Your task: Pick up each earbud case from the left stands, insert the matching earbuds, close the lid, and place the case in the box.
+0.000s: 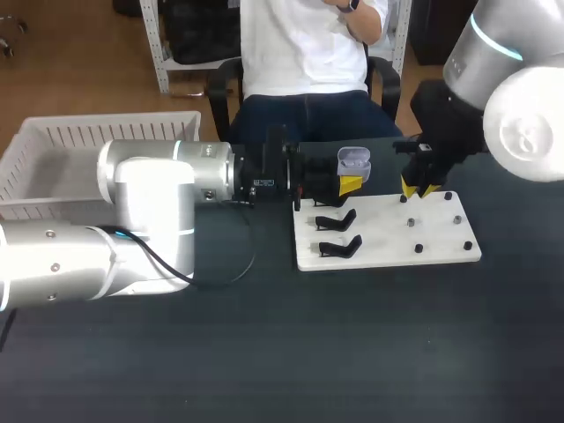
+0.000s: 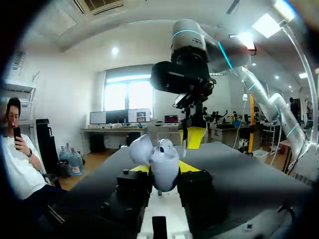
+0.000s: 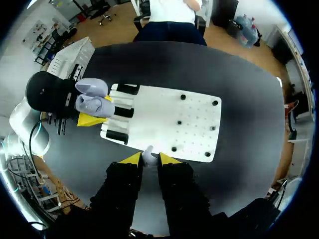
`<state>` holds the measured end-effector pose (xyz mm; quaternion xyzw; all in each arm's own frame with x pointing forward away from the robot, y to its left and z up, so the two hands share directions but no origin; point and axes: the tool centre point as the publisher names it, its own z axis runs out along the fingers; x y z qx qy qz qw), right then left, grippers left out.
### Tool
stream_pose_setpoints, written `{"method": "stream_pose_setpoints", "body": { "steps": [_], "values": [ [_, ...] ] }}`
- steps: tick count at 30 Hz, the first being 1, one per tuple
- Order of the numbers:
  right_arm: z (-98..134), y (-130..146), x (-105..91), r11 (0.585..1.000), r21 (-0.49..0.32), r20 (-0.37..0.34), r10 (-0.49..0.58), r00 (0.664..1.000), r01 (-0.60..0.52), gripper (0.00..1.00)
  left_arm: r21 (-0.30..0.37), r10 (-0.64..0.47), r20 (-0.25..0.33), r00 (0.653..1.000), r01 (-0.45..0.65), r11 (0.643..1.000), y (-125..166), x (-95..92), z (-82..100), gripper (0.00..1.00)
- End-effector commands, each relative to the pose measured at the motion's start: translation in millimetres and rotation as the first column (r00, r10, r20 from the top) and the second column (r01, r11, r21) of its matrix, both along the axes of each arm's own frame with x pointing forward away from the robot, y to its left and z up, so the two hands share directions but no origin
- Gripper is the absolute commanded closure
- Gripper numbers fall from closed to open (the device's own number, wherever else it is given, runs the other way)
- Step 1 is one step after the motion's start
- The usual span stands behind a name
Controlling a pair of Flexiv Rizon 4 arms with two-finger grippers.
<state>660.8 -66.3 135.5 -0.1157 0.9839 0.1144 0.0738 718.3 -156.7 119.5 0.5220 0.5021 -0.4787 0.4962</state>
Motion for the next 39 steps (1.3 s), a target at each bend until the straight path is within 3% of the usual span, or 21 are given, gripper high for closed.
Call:
{"method": "stream_pose_setpoints", "body": {
  "steps": [1,13,29,33,39],
  "values": [
    [19.0,7.2,-21.7,0.999,-0.028,0.008,0.028,1.0,-0.028,1.0,-0.004,0.006,0.003,1.0,-0.006,1.0,-0.3,-1.4,-0.6,1.0],
    [40.4,43.4,-23.8,0.978,-0.096,0.045,0.193,0.98,-0.188,1.0,-0.004,0.006,0.003,1.0,-0.006,1.0,-0.3,-1.4,-0.6,1.0],
    [55.4,75.8,8.8,0.951,-0.125,0.066,0.291,0.954,-0.282,1.0,-0.004,0.006,0.003,1.0,-0.006,1.0,-0.3,-1.4,-0.6,1.0],
    [56.2,81.1,18.9,0.958,-0.121,0.091,0.272,0.958,-0.261,1.0,-0.004,0.006,0.003,1.0,-0.006,1.0,-0.3,-1.4,-0.6,1.0],
    [56.2,81.1,18.9,0.958,-0.121,0.091,0.272,0.958,-0.261,1.0,-0.004,0.006,0.003,1.0,-0.006,1.0,-0.3,-1.4,-0.6,1.0]
  ]
}}
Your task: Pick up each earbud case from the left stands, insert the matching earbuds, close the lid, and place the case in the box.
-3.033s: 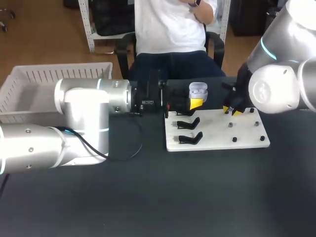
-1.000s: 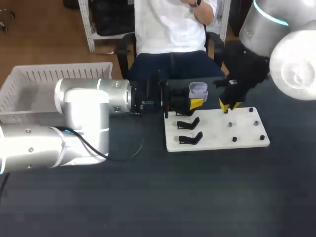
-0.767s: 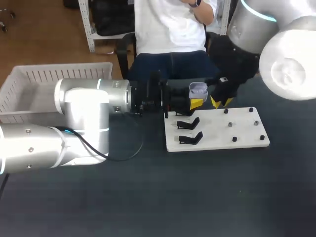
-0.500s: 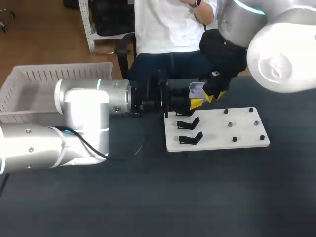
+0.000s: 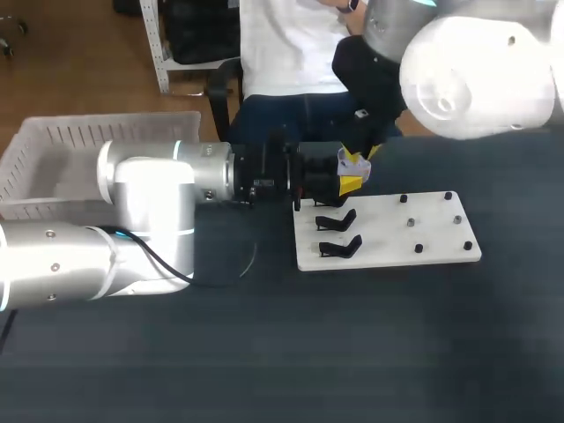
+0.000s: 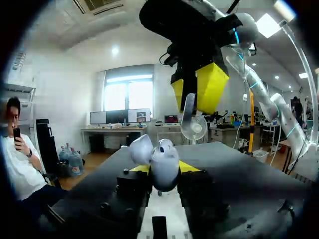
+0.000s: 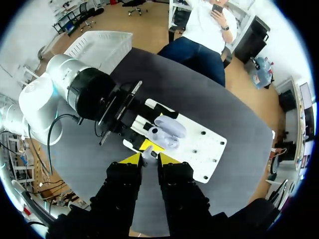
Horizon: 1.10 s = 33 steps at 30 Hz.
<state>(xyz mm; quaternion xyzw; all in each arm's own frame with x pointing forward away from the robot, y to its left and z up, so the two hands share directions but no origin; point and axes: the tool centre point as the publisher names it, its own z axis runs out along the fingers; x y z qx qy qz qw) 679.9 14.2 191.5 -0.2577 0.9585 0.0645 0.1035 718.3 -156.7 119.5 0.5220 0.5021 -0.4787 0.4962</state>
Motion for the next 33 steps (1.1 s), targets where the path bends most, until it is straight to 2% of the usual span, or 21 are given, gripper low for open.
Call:
{"method": "stream_pose_setpoints", "body": {
  "steps": [1,15,21,33],
  "values": [
    [0.2,0.5,-0.2,1.0,-0.001,0.0,-0.002,1.0,0.002,1.0,-0.004,0.006,0.003,1.0,-0.006,1.0,-0.3,-1.4,-0.6,1.0],
    [0.2,0.5,-0.2,1.0,-0.001,0.0,-0.002,1.0,0.002,1.0,-0.004,0.006,0.003,1.0,-0.006,1.0,-0.3,-1.4,-0.6,1.0],
    [-4.5,0.8,2.2,1.0,-0.01,-0.026,0.007,1.0,-0.007,1.0,-0.004,0.006,0.003,1.0,-0.006,1.0,-0.3,-1.4,-0.6,1.0],
    [-10.9,1.7,13.5,1.0,-0.021,-0.014,0.016,1.0,-0.016,1.0,-0.004,0.006,0.003,1.0,-0.006,1.0,-0.3,-1.4,-0.6,1.0]
  ]
}}
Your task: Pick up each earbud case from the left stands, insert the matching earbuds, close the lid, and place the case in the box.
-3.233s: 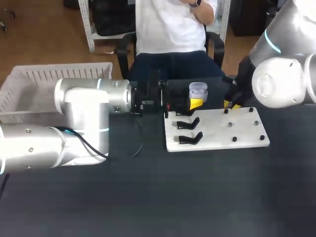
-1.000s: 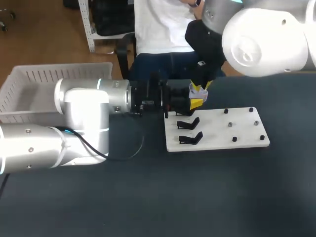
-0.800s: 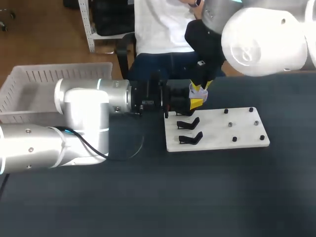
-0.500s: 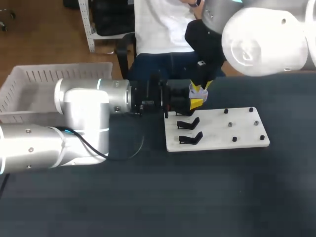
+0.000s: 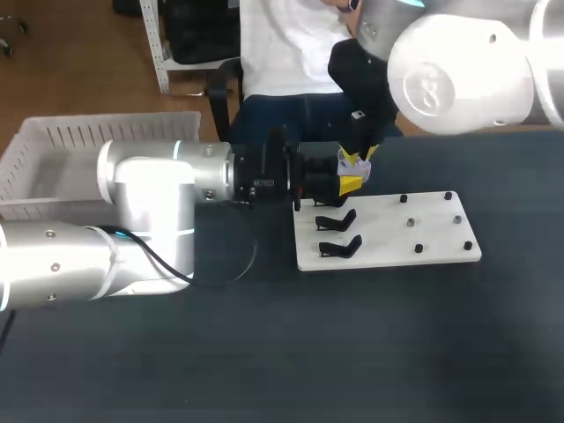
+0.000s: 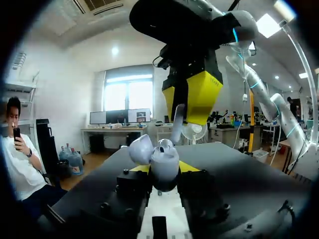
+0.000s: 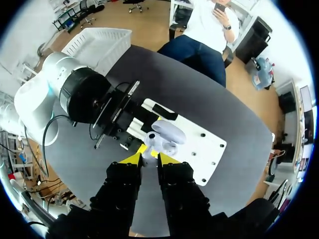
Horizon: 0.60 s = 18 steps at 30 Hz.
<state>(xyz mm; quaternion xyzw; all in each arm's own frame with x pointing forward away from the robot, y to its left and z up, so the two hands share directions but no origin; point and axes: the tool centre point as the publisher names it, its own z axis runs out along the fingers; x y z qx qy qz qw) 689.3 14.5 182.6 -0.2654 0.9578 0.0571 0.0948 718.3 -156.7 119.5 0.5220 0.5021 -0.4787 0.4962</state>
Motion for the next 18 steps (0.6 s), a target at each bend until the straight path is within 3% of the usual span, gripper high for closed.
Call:
{"method": "stream_pose_setpoints", "body": {
  "steps": [1,18],
  "values": [
    [-2.4,1.7,4.8,1.0,-0.003,0.0,0.003,1.0,-0.003,1.0,-0.004,0.006,0.003,1.0,-0.006,1.0,-0.2,-1.4,-0.6,1.0],
    [-8.8,6.2,6.0,1.0,-0.011,-0.001,0.019,1.0,-0.019,1.0,-0.004,0.006,0.003,1.0,-0.006,1.0,-0.2,-1.4,-0.6,1.0]
  ]
}}
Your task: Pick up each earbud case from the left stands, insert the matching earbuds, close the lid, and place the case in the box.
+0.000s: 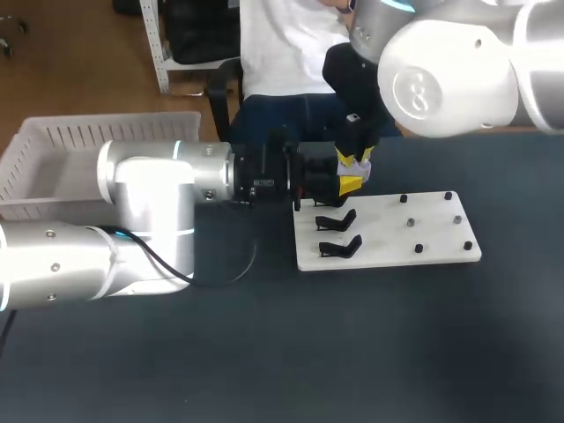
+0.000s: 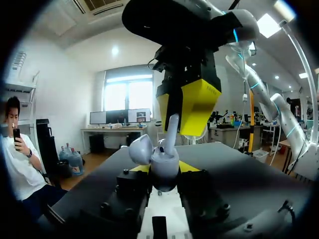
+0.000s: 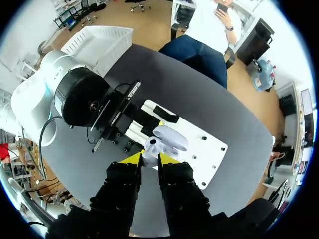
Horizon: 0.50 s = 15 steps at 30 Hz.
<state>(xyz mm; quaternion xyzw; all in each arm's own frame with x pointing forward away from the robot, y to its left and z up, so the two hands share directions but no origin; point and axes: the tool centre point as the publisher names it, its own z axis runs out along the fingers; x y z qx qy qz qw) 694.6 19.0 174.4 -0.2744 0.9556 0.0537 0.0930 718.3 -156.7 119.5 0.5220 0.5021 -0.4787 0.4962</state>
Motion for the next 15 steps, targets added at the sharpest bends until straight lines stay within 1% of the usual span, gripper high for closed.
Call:
{"method": "stream_pose_setpoints", "body": {
  "steps": [1,7,15],
  "values": [
    [-0.4,2.1,0.6,1.0,-0.001,-0.001,0.002,1.0,-0.002,1.0,-0.004,0.006,0.003,1.0,-0.006,1.0,-0.2,-1.4,-0.6,1.0],
    [-1.3,6.3,-0.1,1.0,0.006,-0.002,0.013,1.0,-0.013,1.0,-0.004,0.006,0.003,1.0,-0.006,1.0,-0.2,-1.4,-0.6,1.0],
    [-1.2,4.5,2.9,1.0,0.015,0.006,0.005,1.0,-0.005,1.0,-0.004,0.006,0.003,1.0,-0.006,1.0,-0.2,-1.4,-0.6,1.0]
  ]
}}
